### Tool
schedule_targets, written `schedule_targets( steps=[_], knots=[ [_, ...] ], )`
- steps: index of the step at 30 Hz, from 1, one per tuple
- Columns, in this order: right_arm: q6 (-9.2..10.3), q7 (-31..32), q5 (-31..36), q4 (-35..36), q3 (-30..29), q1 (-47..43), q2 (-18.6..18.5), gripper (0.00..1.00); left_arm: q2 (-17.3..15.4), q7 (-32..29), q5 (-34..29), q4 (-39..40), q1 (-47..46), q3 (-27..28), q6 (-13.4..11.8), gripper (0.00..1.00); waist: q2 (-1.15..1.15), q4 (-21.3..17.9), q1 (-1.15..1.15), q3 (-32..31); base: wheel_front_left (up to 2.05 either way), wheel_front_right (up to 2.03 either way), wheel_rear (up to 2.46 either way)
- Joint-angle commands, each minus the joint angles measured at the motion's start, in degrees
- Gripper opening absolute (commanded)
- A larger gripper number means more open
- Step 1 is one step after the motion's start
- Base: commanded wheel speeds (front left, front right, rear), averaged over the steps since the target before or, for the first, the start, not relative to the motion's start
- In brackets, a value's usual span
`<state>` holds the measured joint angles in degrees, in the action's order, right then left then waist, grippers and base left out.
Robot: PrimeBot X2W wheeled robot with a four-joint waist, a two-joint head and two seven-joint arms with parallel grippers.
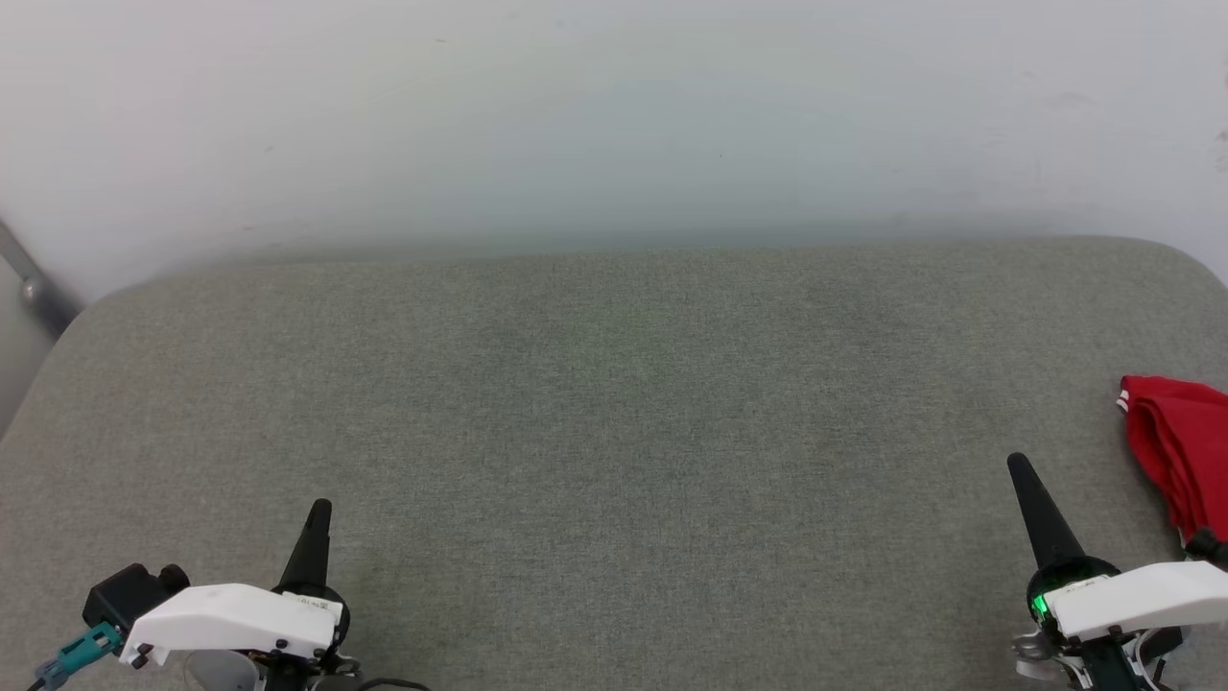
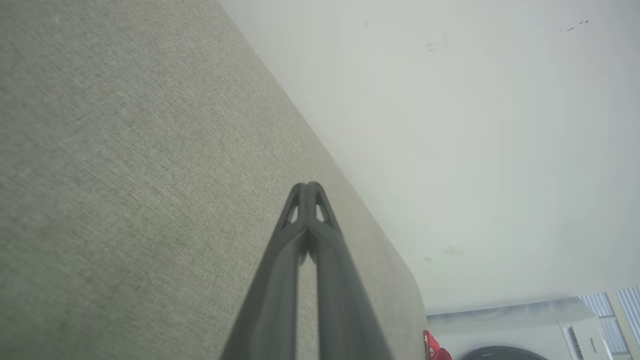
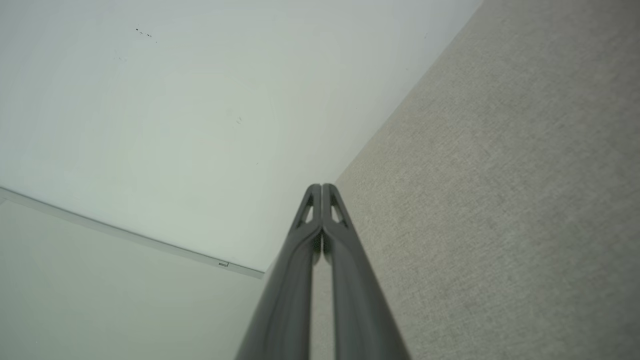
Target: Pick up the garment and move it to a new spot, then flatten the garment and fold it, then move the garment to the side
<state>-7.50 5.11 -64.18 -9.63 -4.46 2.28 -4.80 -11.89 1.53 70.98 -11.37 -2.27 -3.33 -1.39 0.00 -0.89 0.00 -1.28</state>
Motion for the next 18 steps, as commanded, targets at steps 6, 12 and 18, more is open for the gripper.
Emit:
schedule_targets(
  steps=[6,12,18],
  knots=[
    [0.01,0.32,-4.28,-0.36,-0.41,1.7,0.37,0.0,1.06,-1.22,3.33,-0.1,-1.74,1.66,1.61,0.0,0.0,0.09,0.0,0.15,0.0,0.0,0.0],
    [0.01,0.43,-6.95,-0.78,-0.62,1.94,0.56,0.0,2.0,-1.96,5.38,-0.38,-2.07,2.52,2.46,0.0,0.0,0.16,0.0,0.27,0.0,0.0,0.0],
    [0.01,0.57,-10.0,-1.32,-0.86,2.27,0.74,0.0,2.89,-2.79,7.79,-0.69,-2.37,3.54,3.42,0.0,0.0,0.25,0.0,0.41,0.0,0.0,0.0]
  ],
)
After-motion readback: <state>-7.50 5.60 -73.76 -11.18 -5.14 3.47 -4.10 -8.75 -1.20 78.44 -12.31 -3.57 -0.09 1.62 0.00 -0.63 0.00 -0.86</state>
